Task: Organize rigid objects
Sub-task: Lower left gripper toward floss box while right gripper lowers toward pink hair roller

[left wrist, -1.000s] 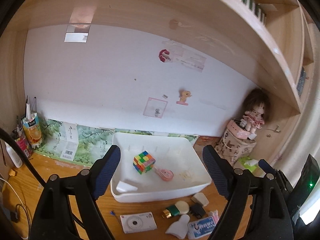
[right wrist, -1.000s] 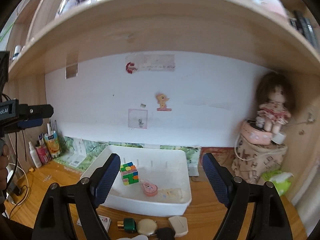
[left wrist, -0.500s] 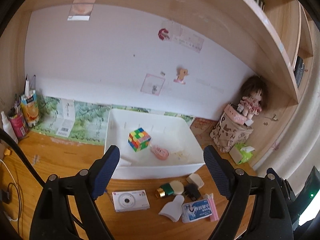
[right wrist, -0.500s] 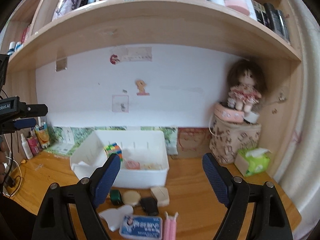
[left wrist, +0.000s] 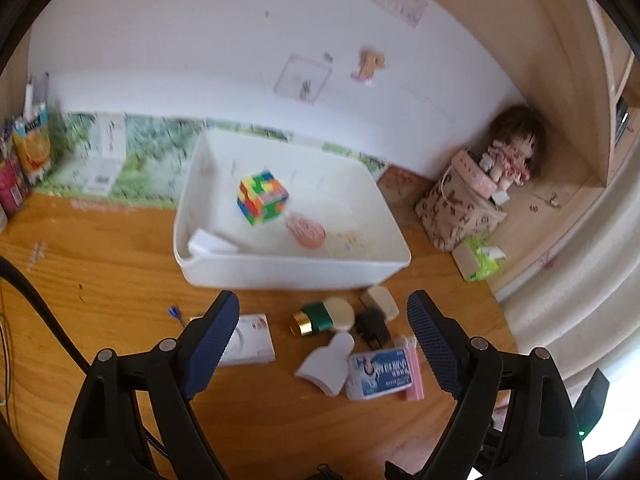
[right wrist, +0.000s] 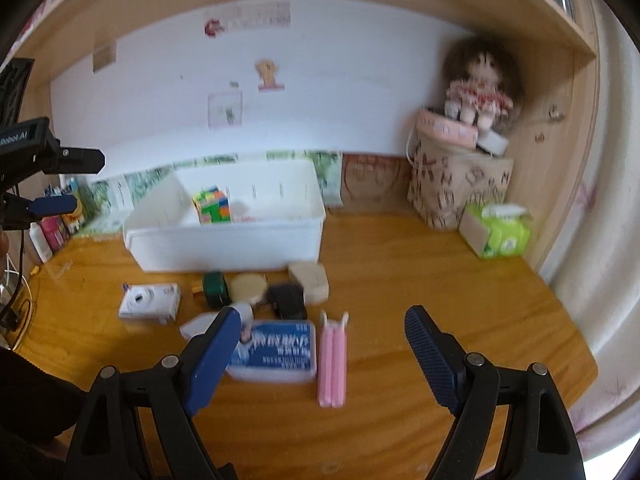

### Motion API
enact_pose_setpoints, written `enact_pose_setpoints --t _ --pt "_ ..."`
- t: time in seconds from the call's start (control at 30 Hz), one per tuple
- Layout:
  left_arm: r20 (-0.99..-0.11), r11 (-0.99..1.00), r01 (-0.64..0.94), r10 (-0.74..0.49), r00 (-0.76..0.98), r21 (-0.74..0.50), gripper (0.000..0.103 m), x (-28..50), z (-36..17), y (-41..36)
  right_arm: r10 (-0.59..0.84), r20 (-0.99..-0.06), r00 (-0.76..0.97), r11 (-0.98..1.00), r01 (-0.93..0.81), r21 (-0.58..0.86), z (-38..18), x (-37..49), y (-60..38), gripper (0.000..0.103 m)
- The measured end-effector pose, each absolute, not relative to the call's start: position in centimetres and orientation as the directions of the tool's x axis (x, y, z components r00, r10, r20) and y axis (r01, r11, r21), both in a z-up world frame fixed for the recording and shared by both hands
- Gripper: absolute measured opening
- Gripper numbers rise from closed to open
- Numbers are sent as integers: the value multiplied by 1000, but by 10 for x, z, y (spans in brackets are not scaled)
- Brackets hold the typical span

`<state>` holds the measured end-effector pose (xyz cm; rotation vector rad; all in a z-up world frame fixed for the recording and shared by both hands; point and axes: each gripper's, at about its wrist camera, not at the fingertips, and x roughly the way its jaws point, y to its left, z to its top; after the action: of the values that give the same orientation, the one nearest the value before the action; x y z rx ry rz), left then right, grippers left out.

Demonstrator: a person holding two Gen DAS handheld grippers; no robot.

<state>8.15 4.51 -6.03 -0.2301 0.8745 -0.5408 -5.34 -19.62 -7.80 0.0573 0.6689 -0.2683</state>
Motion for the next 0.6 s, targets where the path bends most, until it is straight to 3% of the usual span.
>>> enact_pose_setpoints --t 0.17,0.47,0.6 --pt "-746 865 298 -499 440 -403 88 88 -80 32 -273 -706 654 944 324 -65 -99 -52 -199 85" --pt "-854 894 173 -447 267 -414 88 83 -119 15 -185 -812 554 964 262 -41 -128 -44 -210 84" --pt "-882 917 69 -396 254 -392 89 78 -126 10 -142 -842 521 981 188 -49 -138 -37 -213 77"
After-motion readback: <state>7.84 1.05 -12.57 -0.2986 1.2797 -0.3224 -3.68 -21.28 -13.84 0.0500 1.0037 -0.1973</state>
